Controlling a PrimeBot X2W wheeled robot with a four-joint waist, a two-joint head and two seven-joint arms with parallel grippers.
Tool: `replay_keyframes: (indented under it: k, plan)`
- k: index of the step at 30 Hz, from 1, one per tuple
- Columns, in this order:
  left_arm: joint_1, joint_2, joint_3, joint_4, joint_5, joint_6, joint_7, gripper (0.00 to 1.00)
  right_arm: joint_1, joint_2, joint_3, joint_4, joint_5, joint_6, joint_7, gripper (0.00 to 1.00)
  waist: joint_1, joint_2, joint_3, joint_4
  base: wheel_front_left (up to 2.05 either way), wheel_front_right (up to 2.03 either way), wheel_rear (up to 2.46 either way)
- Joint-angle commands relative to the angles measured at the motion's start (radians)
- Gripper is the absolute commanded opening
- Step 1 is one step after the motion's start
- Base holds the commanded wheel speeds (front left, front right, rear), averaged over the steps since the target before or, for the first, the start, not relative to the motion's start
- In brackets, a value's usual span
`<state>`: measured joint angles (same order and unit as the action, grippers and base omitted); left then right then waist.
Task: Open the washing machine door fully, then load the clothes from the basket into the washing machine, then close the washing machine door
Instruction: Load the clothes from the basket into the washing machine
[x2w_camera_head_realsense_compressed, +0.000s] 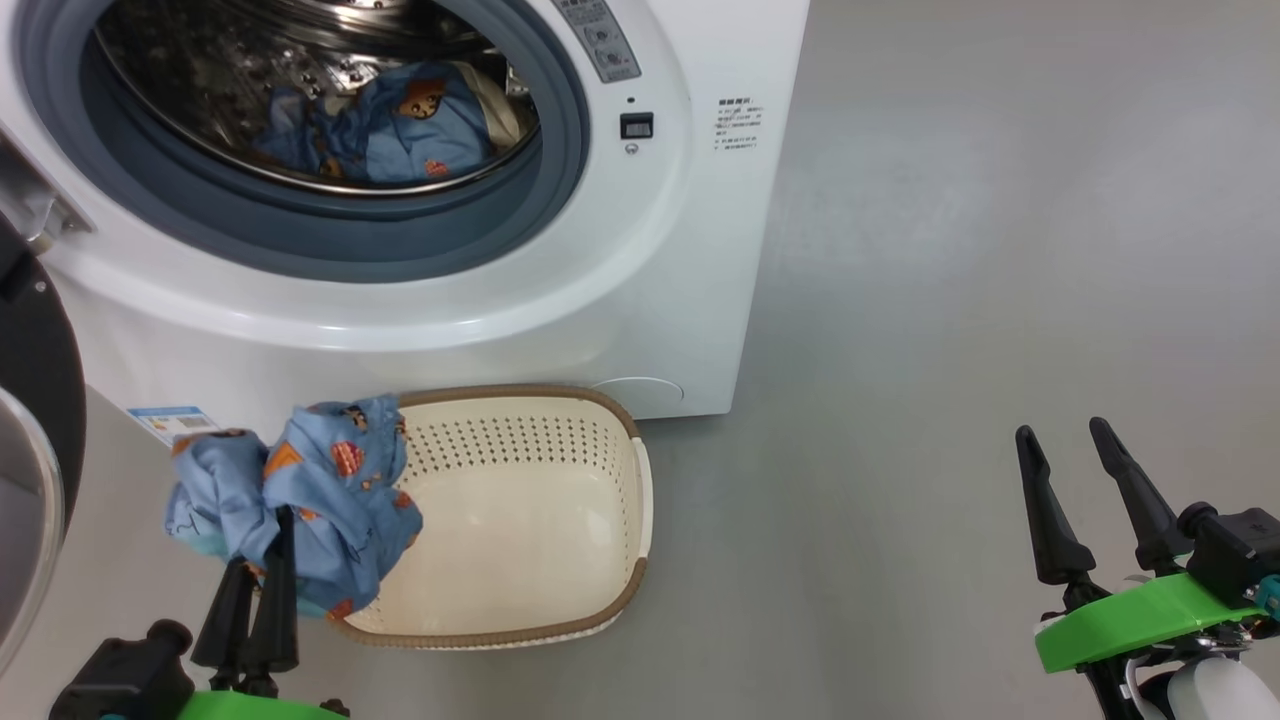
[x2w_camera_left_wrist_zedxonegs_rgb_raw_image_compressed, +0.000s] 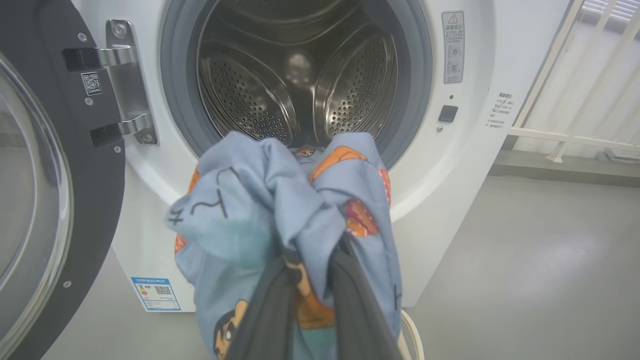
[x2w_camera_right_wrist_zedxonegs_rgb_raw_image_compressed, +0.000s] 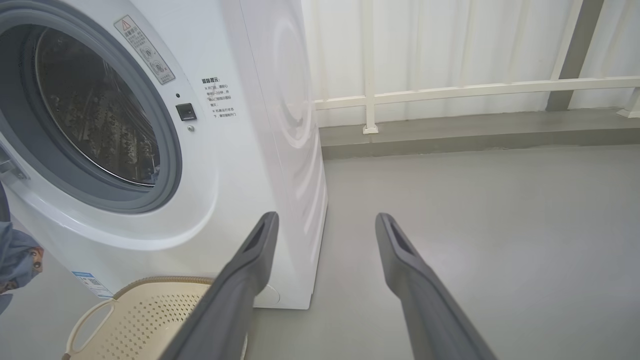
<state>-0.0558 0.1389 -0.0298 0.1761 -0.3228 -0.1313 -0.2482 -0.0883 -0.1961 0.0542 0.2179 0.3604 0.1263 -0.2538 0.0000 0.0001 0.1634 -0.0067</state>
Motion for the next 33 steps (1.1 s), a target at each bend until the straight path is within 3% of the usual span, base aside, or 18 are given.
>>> replay_keyframes:
  k: [1,14,33]
  plan:
    - [-0.018,0.013,0.040,-0.031,0.008,0.001,-0.014,0.00,-0.014,-0.017,0.012,-0.026,-0.006,0.004,-0.008,1.00,0.0000,-0.0001,0.011,-0.004,0.00,0.00,0.00]
    - [-0.162,0.024,0.054,-0.031,-0.014,0.001,-0.014,0.00,-0.063,0.001,0.002,-0.040,-0.015,0.004,-0.008,1.00,0.0000,-0.0001,0.139,-0.011,0.00,0.00,0.00]
    - [-0.688,0.132,0.052,0.131,-0.044,0.001,-0.014,0.00,-0.253,0.048,0.025,-0.054,-0.034,0.004,-0.008,1.00,0.0000,-0.0001,0.446,-0.024,0.00,0.00,0.00]
